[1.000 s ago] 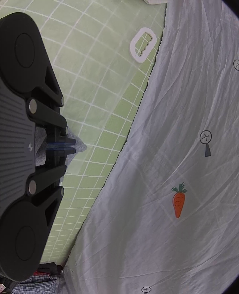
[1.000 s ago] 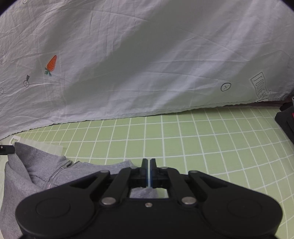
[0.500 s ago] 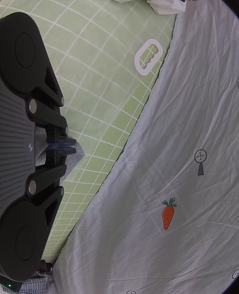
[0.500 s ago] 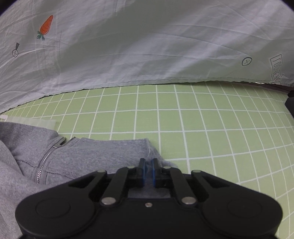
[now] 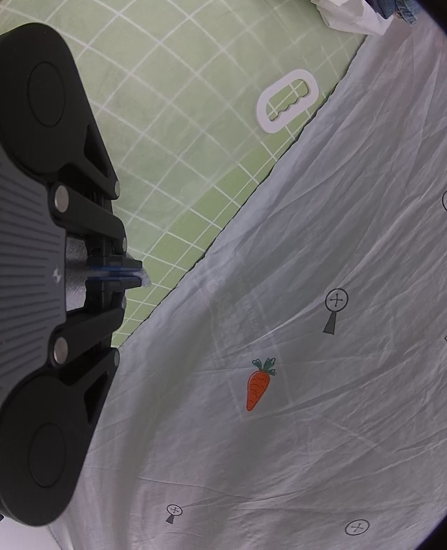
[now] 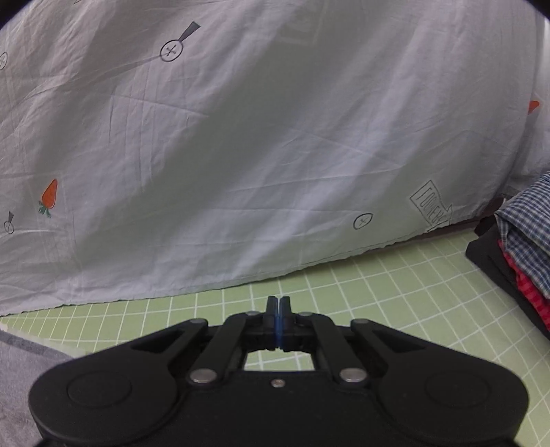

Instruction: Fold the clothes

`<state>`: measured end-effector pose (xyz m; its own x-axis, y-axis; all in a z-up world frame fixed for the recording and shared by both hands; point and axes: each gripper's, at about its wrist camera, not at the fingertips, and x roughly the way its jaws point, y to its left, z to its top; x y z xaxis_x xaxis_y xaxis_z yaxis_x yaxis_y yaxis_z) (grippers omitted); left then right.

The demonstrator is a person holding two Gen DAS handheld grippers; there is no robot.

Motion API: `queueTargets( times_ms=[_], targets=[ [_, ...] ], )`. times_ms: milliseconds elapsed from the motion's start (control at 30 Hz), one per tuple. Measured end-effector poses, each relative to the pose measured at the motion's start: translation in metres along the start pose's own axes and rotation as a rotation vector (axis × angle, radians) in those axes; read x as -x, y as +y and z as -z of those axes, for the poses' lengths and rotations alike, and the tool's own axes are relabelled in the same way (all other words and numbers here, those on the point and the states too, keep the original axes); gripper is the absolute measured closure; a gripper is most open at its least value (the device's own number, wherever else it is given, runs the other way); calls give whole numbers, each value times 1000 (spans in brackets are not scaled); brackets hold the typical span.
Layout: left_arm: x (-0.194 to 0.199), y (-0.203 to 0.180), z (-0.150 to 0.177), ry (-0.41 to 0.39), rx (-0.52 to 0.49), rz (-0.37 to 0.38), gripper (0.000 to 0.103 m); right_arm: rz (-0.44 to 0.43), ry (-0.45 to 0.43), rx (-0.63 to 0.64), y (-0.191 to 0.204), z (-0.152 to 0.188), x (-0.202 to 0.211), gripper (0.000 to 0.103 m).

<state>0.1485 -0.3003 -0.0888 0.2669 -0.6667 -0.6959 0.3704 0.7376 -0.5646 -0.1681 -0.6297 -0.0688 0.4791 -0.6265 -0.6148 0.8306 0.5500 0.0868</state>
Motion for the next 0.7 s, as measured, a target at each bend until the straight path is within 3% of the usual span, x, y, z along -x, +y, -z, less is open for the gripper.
queueTargets(
  times_ms=[67,133,167,200,233,300,400,500,600,700],
  targets=[
    [0,3,2,10,-10,-11,99,-6,25,8,-3,-3,-5,103],
    [0,6,4,21,-20,-22,82,-51,40,12,-1,1,-5,101],
    [0,7,5,26,-25,-27,66,-68,56,15,2,5,-4,99],
    [0,9,6,31,-30,-33,53,-82,75,16,5,10,-4,89],
    [0,10,7,36,-35,-38,46,-98,95,13,9,17,-2,66],
    [-1,13,9,46,-45,-49,20,-130,136,1,14,30,0,34],
    [-1,18,12,62,-59,-65,17,-203,209,-27,17,53,4,23],
    [-3,23,34,141,-122,-78,15,-249,272,-76,13,73,7,11],
    [-6,29,58,224,-187,-92,15,-275,313,-149,3,90,11,7],
    [-10,38,76,274,-165,-52,15,-323,356,-229,-7,104,13,5]
  ],
)
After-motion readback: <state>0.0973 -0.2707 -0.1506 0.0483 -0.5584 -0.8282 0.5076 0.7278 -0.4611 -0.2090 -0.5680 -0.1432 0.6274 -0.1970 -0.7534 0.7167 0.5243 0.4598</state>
